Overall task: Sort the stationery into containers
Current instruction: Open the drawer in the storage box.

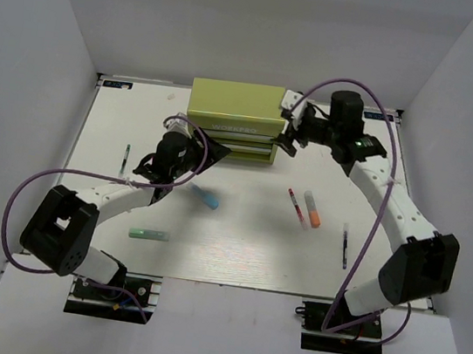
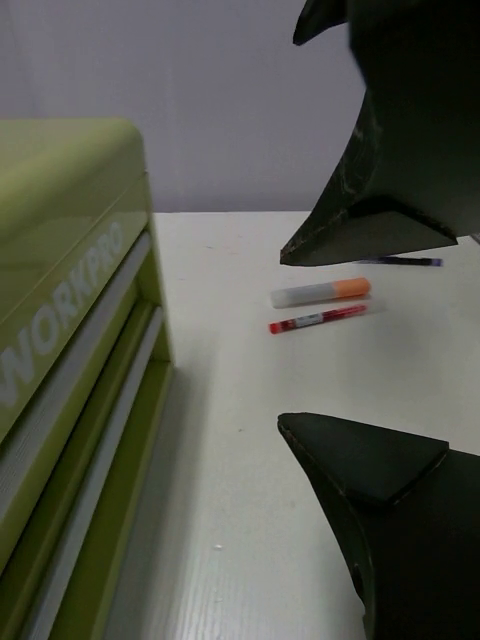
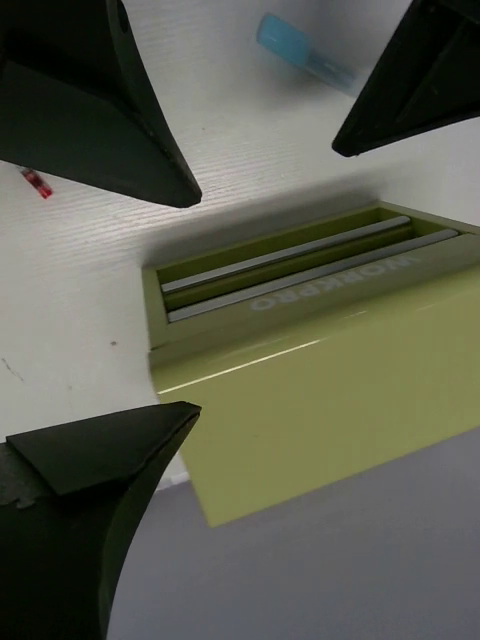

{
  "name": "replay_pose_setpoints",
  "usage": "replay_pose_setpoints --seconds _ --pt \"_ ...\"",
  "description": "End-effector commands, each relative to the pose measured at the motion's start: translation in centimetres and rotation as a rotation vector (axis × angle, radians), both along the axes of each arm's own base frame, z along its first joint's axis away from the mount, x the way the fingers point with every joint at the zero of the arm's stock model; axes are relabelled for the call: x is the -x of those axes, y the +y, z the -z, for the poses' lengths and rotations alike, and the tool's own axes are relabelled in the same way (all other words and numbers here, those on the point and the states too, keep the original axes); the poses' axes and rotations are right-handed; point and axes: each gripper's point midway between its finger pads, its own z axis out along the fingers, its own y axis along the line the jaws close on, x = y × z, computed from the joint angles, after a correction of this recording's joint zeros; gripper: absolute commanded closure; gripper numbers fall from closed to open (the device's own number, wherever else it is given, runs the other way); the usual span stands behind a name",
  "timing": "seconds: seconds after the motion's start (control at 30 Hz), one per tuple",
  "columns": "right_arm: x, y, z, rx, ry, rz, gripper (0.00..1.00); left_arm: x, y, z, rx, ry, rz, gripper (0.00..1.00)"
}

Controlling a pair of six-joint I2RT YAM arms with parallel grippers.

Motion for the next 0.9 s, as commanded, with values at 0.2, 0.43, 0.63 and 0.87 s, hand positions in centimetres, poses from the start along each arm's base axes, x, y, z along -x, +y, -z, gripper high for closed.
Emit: replay_pose_setpoints --seconds 0.2,0.43,0.63,0.87 --pt "-5.6 3.6 0.5 0.101 -0.070 0.089 0.10 -3.7 1.2 0.0 0.192 -0.092 -0.215 0.28" --pt "-7.5 4.1 0.5 0.132 -0.109 0.117 0.10 -5.2 0.7 0.5 0.267 -0.113 -0.242 0.28" --pt "-8.4 4.5 2.5 0.189 -0.070 0.101 0.10 -6.2 0.5 0.8 0.333 -0.124 -0.269 0.29" --pt "-8.8 4.7 4.5 0.234 -0.036 0.075 0.13 -7.5 0.0 1.0 0.393 -0.159 -0.277 0.32"
